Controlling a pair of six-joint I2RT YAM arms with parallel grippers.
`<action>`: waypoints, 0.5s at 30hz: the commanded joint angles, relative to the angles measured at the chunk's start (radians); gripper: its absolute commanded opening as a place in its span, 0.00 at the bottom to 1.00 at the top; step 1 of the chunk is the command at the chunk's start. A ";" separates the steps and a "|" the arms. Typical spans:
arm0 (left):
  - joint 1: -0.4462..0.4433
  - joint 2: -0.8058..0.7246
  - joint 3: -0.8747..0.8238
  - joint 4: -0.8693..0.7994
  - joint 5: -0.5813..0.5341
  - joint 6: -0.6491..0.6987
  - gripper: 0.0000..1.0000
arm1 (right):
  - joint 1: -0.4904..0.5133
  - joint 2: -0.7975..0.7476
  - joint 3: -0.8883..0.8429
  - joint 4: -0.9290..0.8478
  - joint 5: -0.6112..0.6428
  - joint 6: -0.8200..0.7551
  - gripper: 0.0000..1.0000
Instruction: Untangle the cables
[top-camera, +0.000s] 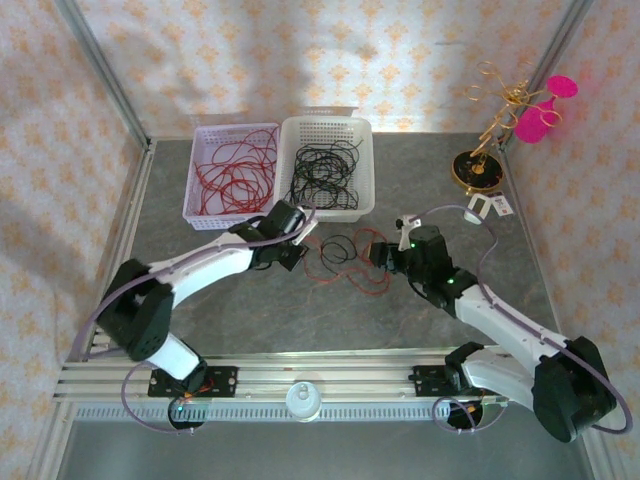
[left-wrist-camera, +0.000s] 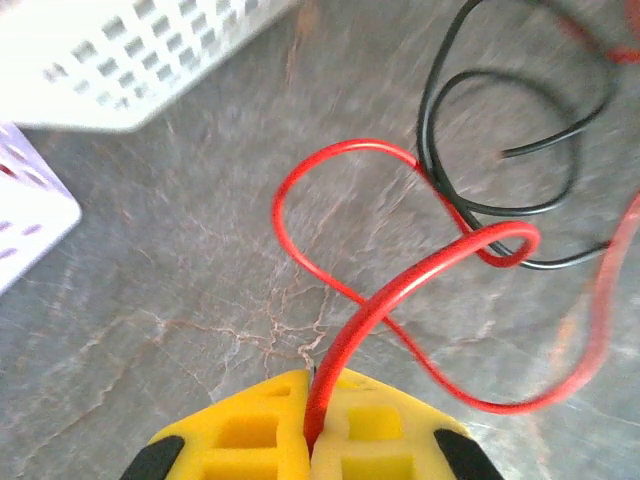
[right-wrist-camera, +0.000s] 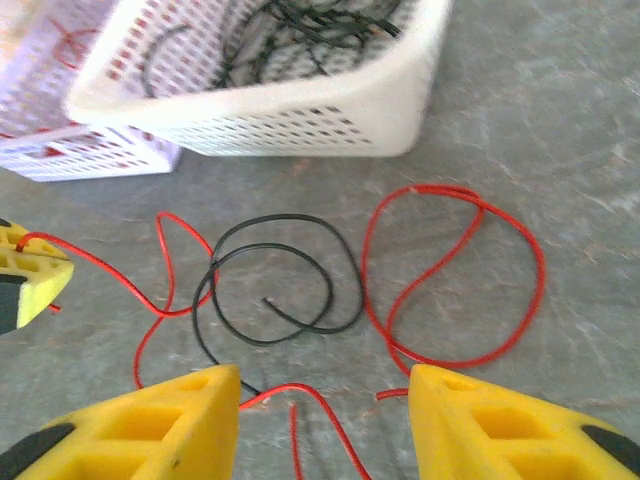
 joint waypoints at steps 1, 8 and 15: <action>-0.062 -0.099 0.008 -0.087 -0.043 0.020 0.00 | 0.004 -0.056 -0.034 0.193 -0.172 -0.061 0.49; -0.175 -0.217 0.096 -0.173 -0.088 -0.004 0.00 | 0.124 -0.049 -0.076 0.526 -0.363 -0.373 0.59; -0.226 -0.282 0.188 -0.204 -0.070 -0.003 0.00 | 0.140 0.075 -0.048 0.743 -0.498 -0.469 0.62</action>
